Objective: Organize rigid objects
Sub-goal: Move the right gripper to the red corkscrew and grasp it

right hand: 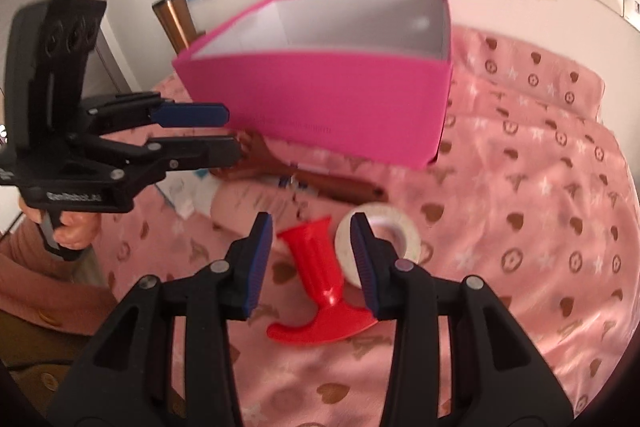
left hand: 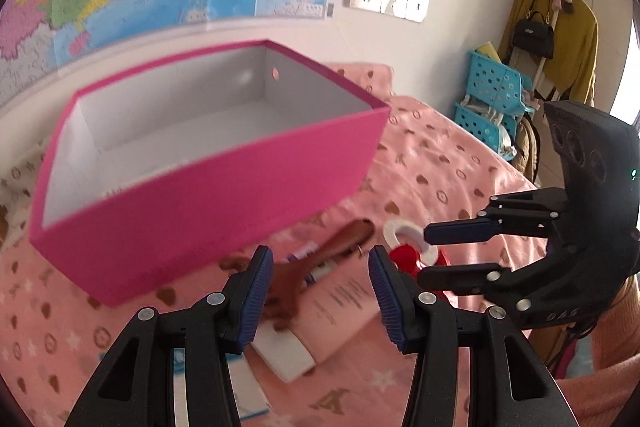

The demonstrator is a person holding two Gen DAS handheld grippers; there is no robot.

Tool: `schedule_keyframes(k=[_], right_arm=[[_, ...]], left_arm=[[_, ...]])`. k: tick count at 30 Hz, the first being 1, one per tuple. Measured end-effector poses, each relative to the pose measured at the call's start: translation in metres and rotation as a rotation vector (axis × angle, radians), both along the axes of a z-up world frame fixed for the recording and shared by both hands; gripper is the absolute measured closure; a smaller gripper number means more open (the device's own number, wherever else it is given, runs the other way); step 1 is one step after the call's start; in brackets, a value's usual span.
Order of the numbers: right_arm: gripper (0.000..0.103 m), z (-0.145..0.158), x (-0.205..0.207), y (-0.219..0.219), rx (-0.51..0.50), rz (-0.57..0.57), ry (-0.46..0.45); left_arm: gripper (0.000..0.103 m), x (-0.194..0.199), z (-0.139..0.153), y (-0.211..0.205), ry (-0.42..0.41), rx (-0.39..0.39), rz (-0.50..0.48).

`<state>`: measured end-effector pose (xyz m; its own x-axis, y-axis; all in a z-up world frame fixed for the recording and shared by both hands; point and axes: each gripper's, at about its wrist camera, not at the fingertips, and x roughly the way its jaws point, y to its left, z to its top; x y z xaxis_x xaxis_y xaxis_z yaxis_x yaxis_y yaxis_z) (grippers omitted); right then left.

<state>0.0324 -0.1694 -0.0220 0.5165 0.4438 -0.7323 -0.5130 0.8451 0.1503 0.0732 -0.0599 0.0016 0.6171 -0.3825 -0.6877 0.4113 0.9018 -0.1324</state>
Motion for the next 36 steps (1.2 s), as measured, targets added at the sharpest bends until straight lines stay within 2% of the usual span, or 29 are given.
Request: schedule_keyframes(k=[10, 26, 31, 36], right_arm=[[0.061, -0.018, 0.0, 0.013, -0.076, 0.011, 0.009], [0.065, -0.022, -0.004, 0.03, -0.205, 0.026, -0.077], [0.068, -0.02, -0.006, 0.027, -0.191, 0.021, -0.073], [0.068, -0.013, -0.009, 0.015, -0.117, -0.006, -0.057]], left_arm=[[0.052, -0.012, -0.011, 0.001, 0.036, -0.008, 0.003], [0.052, -0.02, -0.019, 0.004, 0.059, -0.027, 0.005], [0.052, -0.021, -0.021, 0.003, 0.058, -0.032, 0.0], [0.052, -0.023, -0.022, -0.002, 0.068, -0.056, -0.029]])
